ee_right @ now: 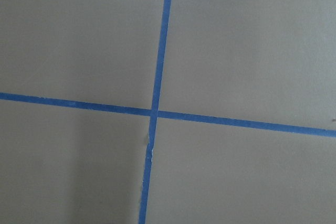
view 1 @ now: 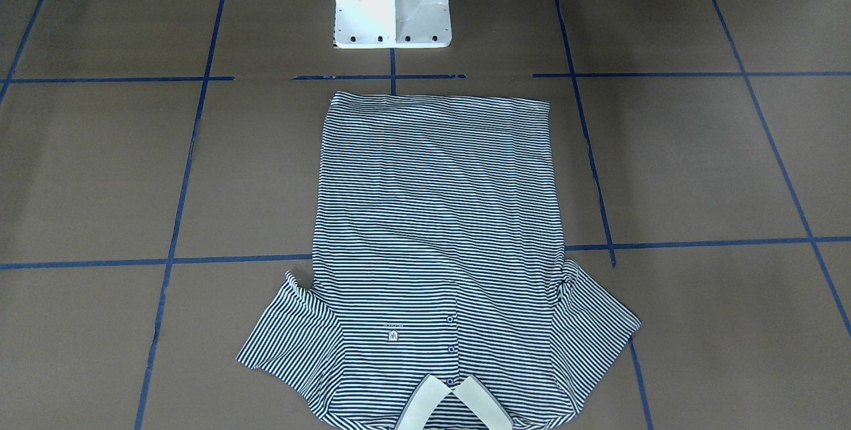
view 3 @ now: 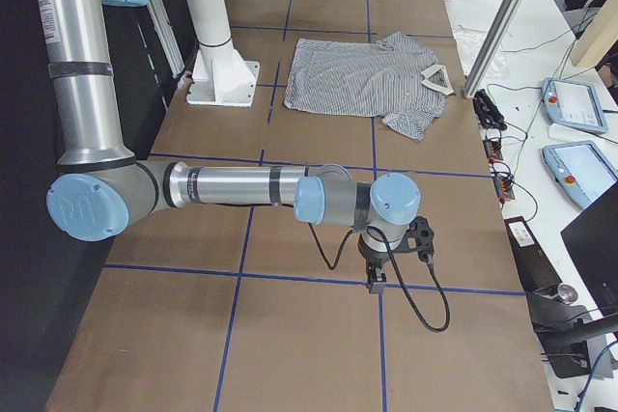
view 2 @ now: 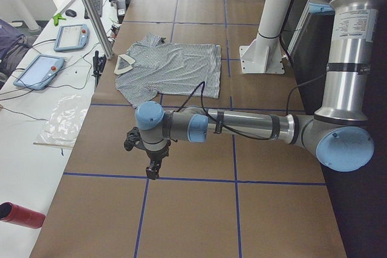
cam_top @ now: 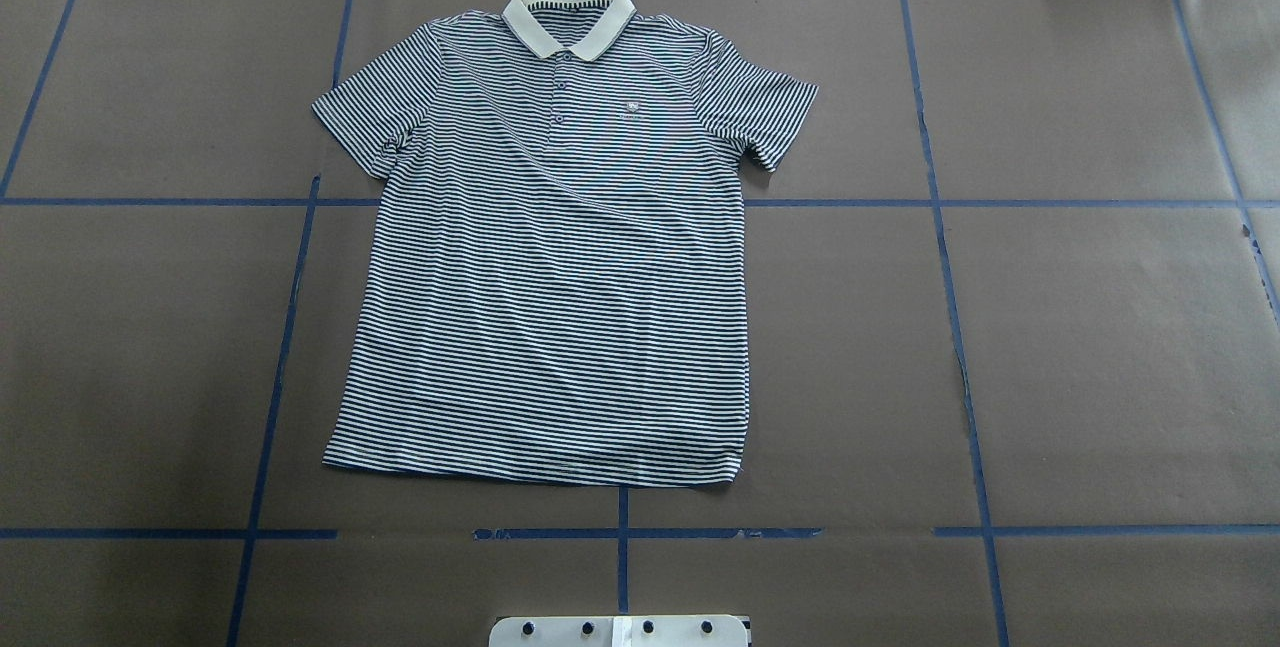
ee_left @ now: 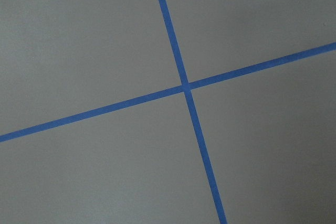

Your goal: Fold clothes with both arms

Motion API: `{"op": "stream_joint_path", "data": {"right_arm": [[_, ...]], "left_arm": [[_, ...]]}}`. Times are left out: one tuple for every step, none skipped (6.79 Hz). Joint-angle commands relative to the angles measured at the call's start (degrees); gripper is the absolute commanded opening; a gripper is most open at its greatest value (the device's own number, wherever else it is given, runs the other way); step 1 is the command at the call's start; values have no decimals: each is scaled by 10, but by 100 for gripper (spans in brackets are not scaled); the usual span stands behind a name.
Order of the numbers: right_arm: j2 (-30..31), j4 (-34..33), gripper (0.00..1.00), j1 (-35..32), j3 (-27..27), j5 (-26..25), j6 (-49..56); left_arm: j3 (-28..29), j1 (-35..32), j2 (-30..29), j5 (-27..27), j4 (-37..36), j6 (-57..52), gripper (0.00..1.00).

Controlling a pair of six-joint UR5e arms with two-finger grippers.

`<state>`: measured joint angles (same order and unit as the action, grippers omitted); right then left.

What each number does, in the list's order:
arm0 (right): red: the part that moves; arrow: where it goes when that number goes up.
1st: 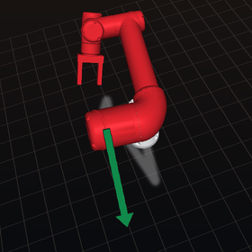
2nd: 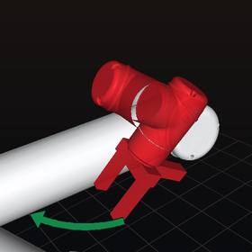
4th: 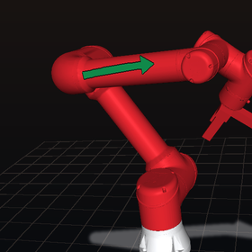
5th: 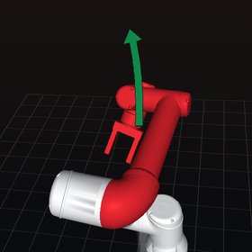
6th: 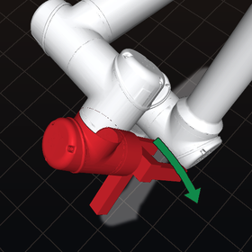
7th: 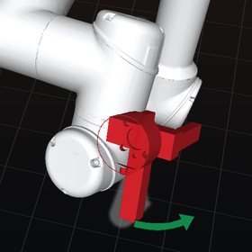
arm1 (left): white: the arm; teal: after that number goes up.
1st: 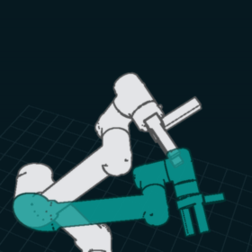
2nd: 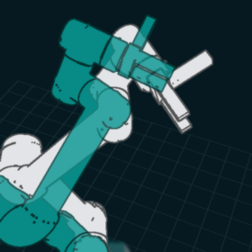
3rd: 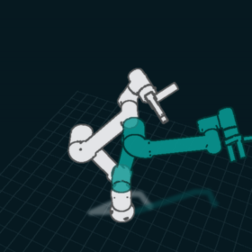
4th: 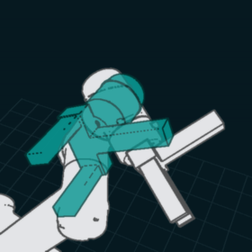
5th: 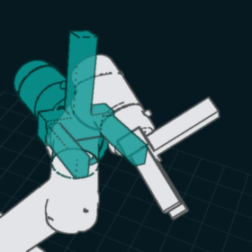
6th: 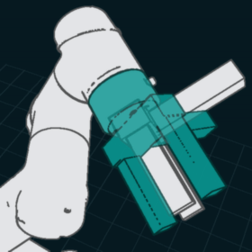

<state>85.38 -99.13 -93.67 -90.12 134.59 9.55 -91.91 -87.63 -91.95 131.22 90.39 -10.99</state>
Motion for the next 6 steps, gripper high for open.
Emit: {"op": "stream_joint_path", "data": {"right_arm": [[1, 13, 100, 2, -3, -4, -10], [2, 14, 100, 12, 1, 1, -10], [-3, 48, 100, 26, -8, 2, -29], [-7, 138, 100, 49, 14, 5, -36], [-23, 162, 100, 91, 32, 49, -82], [-92, 226, 100, 139, 83, 29, -159]], "left_arm": [[2, 0, 0, 0, 4, 0, 100], [-1, 0, -1, 0, 6, 0, 100], [-5, 3, -16, -1, 6, 2, 100], [-16, 3, -54, 1, 6, 4, 100], [-11, 13, -77, -2, 33, 5, 100], [-8, 35, -91, 0, 70, 12, 100]]}}
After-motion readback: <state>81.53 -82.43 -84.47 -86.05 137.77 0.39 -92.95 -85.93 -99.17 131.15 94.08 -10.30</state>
